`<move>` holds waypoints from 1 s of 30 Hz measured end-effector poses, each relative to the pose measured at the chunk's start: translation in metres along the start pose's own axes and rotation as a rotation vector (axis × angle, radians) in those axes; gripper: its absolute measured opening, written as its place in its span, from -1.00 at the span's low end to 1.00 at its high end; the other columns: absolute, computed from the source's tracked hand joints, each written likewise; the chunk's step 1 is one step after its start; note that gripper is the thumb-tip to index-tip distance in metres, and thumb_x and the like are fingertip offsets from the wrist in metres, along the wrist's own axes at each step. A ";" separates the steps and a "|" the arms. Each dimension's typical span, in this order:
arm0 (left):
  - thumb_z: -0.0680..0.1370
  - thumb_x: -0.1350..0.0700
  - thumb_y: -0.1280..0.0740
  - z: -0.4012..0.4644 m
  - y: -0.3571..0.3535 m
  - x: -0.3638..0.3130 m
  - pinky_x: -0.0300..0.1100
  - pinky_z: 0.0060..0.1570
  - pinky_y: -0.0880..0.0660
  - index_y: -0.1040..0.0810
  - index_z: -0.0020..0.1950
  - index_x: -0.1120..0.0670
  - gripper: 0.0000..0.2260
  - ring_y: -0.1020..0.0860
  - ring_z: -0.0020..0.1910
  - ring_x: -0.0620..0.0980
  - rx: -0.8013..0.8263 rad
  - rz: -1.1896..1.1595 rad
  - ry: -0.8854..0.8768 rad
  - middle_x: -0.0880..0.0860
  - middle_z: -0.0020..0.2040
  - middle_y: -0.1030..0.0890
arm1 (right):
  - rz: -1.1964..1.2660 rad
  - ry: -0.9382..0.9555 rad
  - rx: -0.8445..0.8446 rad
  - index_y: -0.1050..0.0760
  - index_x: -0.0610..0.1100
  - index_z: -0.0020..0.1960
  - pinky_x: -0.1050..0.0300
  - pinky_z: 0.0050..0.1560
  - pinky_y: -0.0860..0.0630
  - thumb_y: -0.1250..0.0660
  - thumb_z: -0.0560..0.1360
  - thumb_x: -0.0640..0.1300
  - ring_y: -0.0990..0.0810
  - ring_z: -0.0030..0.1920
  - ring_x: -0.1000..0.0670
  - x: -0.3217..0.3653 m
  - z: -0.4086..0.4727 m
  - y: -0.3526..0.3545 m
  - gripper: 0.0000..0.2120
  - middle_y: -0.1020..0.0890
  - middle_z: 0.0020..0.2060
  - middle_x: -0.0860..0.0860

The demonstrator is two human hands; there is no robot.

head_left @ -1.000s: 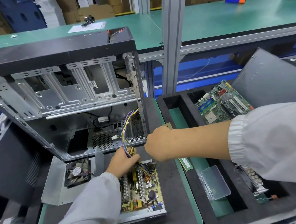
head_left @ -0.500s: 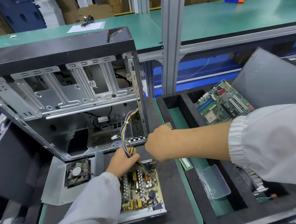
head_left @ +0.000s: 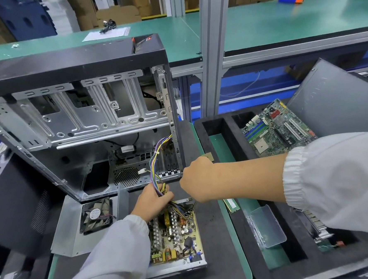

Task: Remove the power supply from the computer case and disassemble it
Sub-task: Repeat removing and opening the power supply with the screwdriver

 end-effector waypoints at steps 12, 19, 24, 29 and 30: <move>0.31 0.06 -0.26 -0.001 0.000 0.001 -0.09 -0.24 -0.21 -0.25 -0.43 0.00 -0.80 -0.22 -0.37 0.00 -0.001 -0.025 0.022 -0.02 -0.45 -0.26 | 0.001 -0.034 -0.052 -0.47 -0.14 0.24 0.16 -0.41 -0.27 -0.28 0.55 -0.15 -0.56 -0.01 -0.12 -0.017 -0.009 0.005 -0.73 -0.52 0.06 -0.09; 0.31 0.07 -0.26 -0.001 -0.001 0.001 -0.09 -0.23 -0.20 -0.24 -0.43 0.01 -0.79 -0.22 -0.36 0.00 0.000 -0.030 0.020 -0.01 -0.44 -0.26 | 0.039 -0.025 -0.072 -0.47 -0.15 0.23 0.18 -0.46 -0.20 -0.26 0.55 -0.17 -0.45 -0.17 -0.09 -0.011 -0.007 0.004 -0.74 -0.50 -0.07 -0.06; 0.31 0.08 -0.26 -0.001 0.000 0.001 -0.10 -0.22 -0.21 -0.24 -0.41 0.03 -0.81 -0.23 -0.35 -0.01 -0.002 -0.029 0.013 0.01 -0.42 -0.25 | 0.043 -0.009 -0.068 -0.49 -0.15 0.19 0.19 -0.44 -0.23 -0.26 0.54 -0.19 -0.41 -0.21 -0.07 -0.005 -0.004 0.001 -0.77 -0.35 -0.28 -0.02; 0.31 0.07 -0.26 -0.001 0.000 0.000 -0.09 -0.24 -0.20 -0.22 -0.44 0.01 -0.77 -0.21 -0.37 0.00 0.001 -0.020 0.013 -0.02 -0.45 -0.23 | 0.055 0.001 -0.057 -0.50 -0.17 0.18 0.19 -0.44 -0.23 -0.26 0.55 -0.20 -0.39 -0.25 -0.05 -0.004 -0.004 -0.001 -0.78 -0.28 -0.33 -0.02; 0.31 0.07 -0.26 -0.001 0.000 0.000 -0.09 -0.24 -0.20 -0.22 -0.45 0.01 -0.78 -0.21 -0.37 0.00 0.001 -0.018 0.011 -0.03 -0.45 -0.23 | 0.055 -0.001 -0.055 -0.49 -0.17 0.19 0.19 -0.44 -0.22 -0.26 0.55 -0.20 -0.38 -0.26 -0.05 -0.004 -0.004 -0.001 -0.77 -0.26 -0.35 -0.03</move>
Point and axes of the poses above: each hand's wrist, its own z-axis towards the middle knuckle, its own y-axis out of the back of the hand, x = y × z, the point moved 7 cm from there along z, towards the middle knuckle
